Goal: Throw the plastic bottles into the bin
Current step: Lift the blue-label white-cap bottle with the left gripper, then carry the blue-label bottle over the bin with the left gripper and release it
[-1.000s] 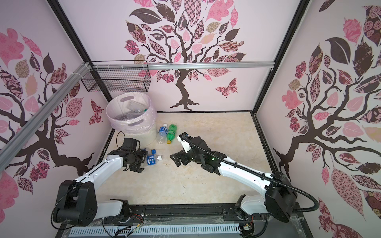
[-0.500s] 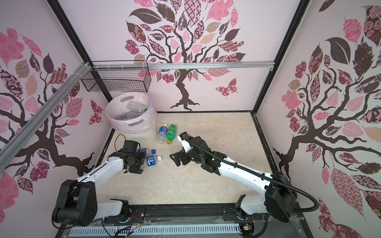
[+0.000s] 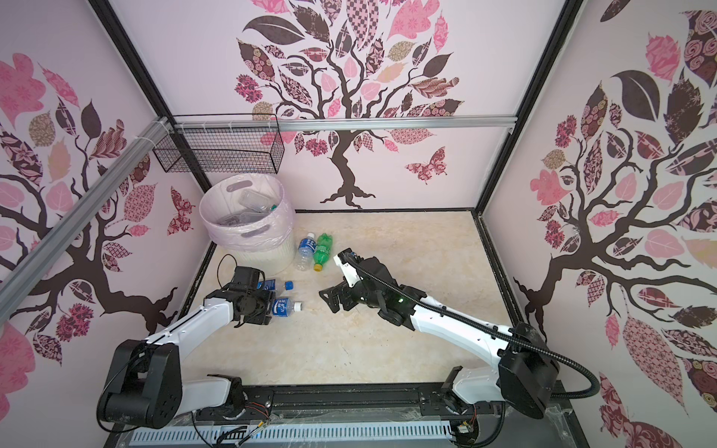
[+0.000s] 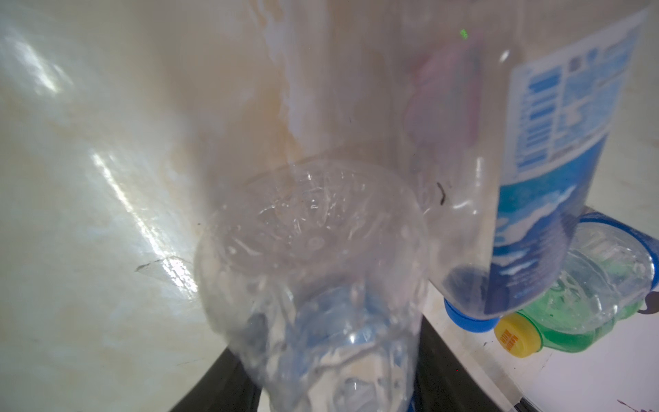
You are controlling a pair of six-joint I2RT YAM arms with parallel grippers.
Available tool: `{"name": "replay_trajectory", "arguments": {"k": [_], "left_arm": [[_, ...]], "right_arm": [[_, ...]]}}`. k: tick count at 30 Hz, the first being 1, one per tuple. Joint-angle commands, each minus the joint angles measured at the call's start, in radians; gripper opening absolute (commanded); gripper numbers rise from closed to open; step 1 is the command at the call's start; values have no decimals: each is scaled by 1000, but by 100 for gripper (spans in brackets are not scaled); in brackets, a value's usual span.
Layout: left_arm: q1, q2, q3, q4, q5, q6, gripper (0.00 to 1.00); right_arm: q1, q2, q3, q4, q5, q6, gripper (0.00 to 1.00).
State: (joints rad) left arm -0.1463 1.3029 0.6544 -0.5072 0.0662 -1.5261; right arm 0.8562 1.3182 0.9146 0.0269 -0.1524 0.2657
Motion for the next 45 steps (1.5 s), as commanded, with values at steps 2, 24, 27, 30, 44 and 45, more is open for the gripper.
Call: {"name": "replay_trajectory", "arguments": {"k": [2,24,27,30,44,45], "left_arm": [[-22,-8,-43,-73,-13,50,56],[-56,-102,-3,15,167,405,45],[-64,-160,57,-13,150,453,45],[-65,-218,136,-42,127,503,45],[54,-189,676,-101,6,600,46],[68,-175,707,-88,2,592,46]], "right_arm": [[6,-43,1,-8,10,-1,100],[4,-51,26,-30,10,-10,99],[4,-50,47,-40,14,-21,99],[5,-47,74,-47,14,-35,99],[4,21,317,-111,44,-89,99],[5,26,331,-112,40,-87,99]]}}
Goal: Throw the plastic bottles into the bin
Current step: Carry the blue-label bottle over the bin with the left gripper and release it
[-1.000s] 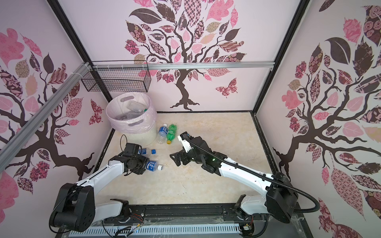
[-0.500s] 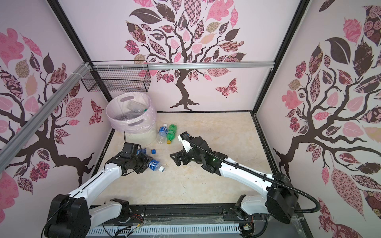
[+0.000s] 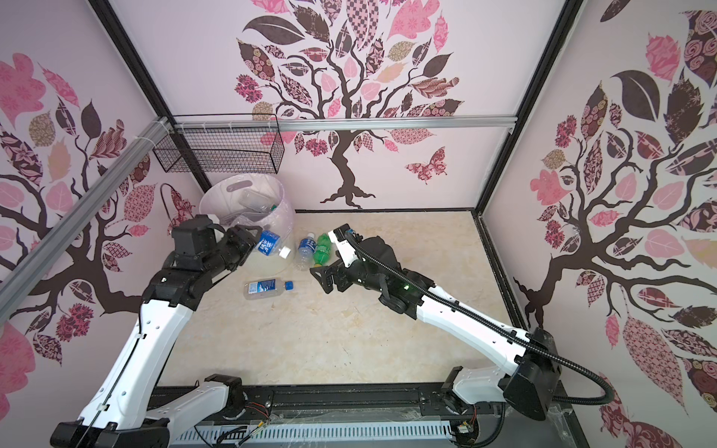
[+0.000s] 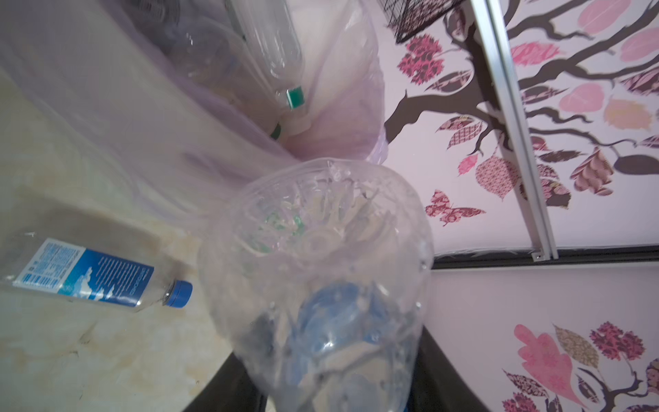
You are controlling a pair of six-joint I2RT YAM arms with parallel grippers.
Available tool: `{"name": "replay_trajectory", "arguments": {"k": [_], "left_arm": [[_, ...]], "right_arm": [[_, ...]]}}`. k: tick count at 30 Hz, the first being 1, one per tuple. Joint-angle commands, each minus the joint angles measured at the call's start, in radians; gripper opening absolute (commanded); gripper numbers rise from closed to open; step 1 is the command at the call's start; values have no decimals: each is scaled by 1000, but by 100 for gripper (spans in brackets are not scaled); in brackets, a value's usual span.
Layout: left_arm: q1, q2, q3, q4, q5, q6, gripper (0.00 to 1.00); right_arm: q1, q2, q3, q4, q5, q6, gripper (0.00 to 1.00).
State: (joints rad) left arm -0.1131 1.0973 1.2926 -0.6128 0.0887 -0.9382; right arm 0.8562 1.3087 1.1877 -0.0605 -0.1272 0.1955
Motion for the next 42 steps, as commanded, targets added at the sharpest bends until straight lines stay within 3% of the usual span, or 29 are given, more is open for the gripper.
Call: {"name": "replay_trajectory", "arguments": {"k": [1,7,11,19,23,25,28,32,42], "left_arm": [[52,51,108,30,-22,-6,46],[98,167,358,66,-28,-37,46],[100,188,449,89,-52,-63,46],[131,260,522,133,-29,-143,47],[193,316,431,197,24,-249,47],[232,374,389,220,71,-306,57],[281,462,407,228,239,-368,74],[271,397,397,227,202,-319,97],[267,272,362,191,231,-273,97]], "right_arm": [[5,41,74,-28,10,-16,100],[5,49,121,-45,22,-21,100],[5,44,132,-53,40,-35,100],[5,44,120,-47,32,-25,99],[5,32,100,-41,31,-12,99],[4,27,93,-42,24,-4,99],[5,16,82,-42,15,8,100],[4,0,55,-34,17,21,99],[6,15,39,-18,-6,51,99]]}}
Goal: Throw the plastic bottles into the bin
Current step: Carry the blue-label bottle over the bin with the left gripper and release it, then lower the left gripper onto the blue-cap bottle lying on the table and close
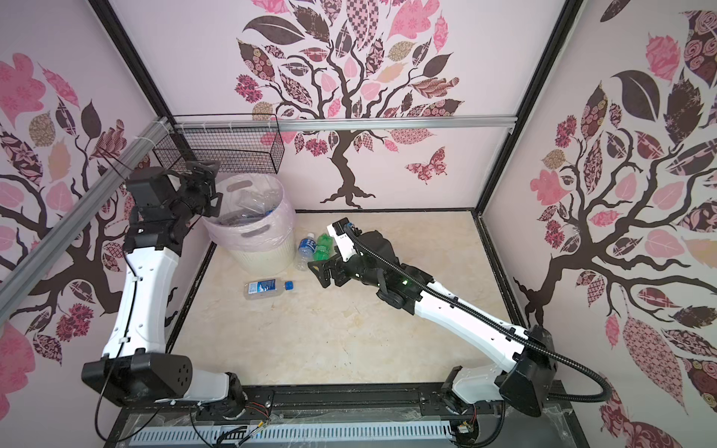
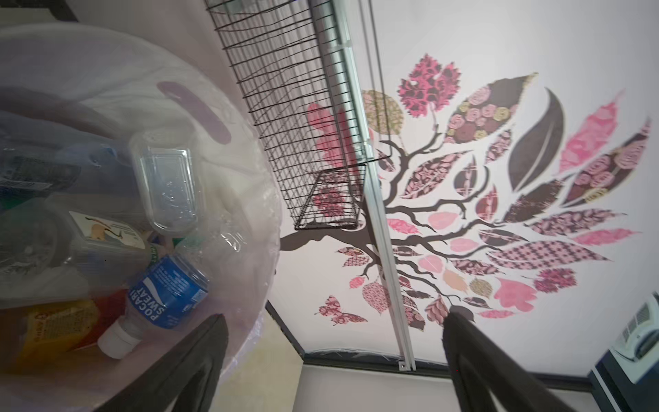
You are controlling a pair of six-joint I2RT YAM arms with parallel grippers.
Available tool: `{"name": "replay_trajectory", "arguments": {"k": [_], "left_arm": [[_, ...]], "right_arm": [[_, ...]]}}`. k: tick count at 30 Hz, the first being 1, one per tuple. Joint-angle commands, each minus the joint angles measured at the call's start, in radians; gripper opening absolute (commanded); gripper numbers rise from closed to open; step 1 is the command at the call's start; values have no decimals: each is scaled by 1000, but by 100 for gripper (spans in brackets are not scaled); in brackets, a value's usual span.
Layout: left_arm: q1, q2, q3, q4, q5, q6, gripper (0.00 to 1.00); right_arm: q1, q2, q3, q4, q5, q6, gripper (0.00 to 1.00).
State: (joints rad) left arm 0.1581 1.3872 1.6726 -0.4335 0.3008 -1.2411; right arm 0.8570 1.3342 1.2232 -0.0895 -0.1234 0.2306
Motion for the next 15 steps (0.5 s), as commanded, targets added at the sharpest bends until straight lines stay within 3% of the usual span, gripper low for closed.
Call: {"name": "replay_trajectory", "arguments": {"k": [1,5,10,15], "left_arm": [[-8,-26,-24,11,28,34,97],[-54,-54,-49,-13,32,89,97],[-160,-78,-52,-126,-10,241,97],[-220,-132,-175,-168,-37,313,97]], "right_arm": [[5,-12,3,11,-7,17,99],[5,-17,-6,9,-2,21,100],[6,-22,-20,2,10,15,100],[6,-26,-32,-9,32,-1,99]]}}
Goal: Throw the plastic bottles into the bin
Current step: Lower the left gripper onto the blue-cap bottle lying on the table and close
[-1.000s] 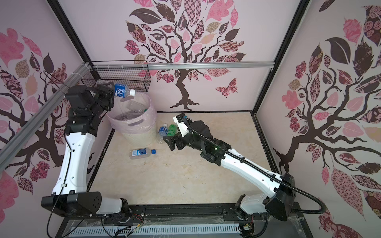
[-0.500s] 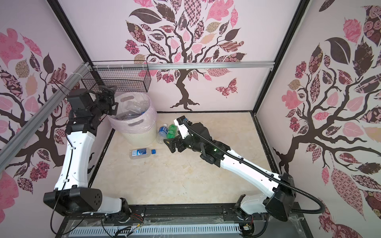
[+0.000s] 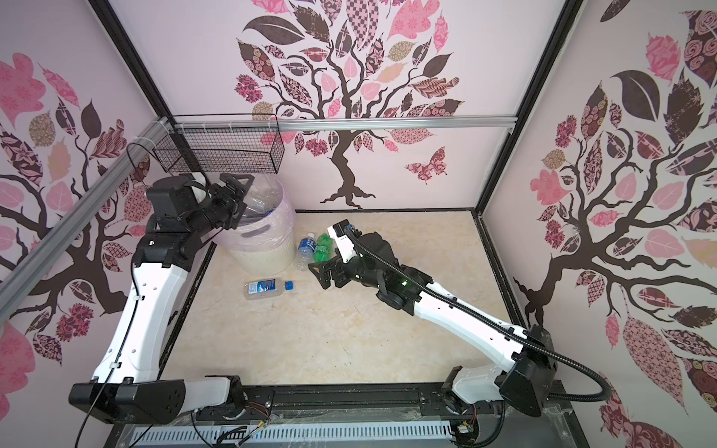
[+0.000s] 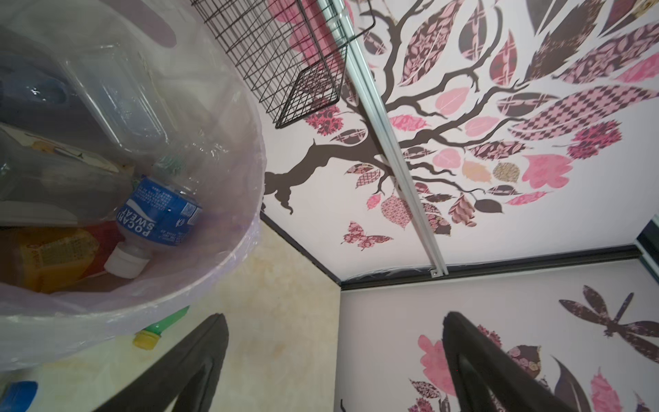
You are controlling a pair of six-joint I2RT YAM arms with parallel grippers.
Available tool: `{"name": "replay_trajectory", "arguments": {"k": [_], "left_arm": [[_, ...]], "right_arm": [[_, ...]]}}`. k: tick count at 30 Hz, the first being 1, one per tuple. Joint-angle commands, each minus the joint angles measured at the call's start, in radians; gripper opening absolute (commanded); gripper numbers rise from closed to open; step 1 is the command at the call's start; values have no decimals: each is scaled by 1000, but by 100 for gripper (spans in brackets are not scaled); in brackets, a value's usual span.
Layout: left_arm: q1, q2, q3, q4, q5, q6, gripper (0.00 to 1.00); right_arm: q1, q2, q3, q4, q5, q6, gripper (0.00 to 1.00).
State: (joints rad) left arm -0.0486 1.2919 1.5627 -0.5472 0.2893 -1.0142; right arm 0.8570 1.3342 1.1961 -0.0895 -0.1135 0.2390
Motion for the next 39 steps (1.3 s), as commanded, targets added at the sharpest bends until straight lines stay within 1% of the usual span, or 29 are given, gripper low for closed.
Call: {"name": "replay_trajectory", "arguments": {"k": [1,5,7,10,15,18,20,23,28,34,39], "left_arm": [[-22,-51,-107,-42,-21,85,97],[-79,-88,-210,-48,-42,103,97],[-107,-109,-257,-54,-63,99,97],[-119,-161,-381,-8,-78,23,97],[-117,-260,-560,33,-171,-106,97],[-93,-287,-645,59,-168,-151,97],[-50,-284,-698,64,-137,-200,97],[16,-278,-777,103,-79,-257,97],[82,-267,-873,156,-44,-321,97],[114,-214,-920,215,-38,-378,97],[122,-168,-936,264,-60,-433,97]], "right_arm": [[6,-26,-5,-10,25,-16,99],[33,-32,-17,-7,86,-62,99],[37,-26,-12,-15,93,-69,99],[42,-17,-13,-19,102,-74,100],[67,-4,-21,-26,129,-88,100],[103,20,-7,-60,204,-128,99],[116,38,-1,-72,227,-144,100],[121,53,-8,-61,225,-144,99],[126,102,-7,-39,213,-149,99],[135,185,-16,22,234,-134,99],[147,237,-26,71,227,-104,99]]}}
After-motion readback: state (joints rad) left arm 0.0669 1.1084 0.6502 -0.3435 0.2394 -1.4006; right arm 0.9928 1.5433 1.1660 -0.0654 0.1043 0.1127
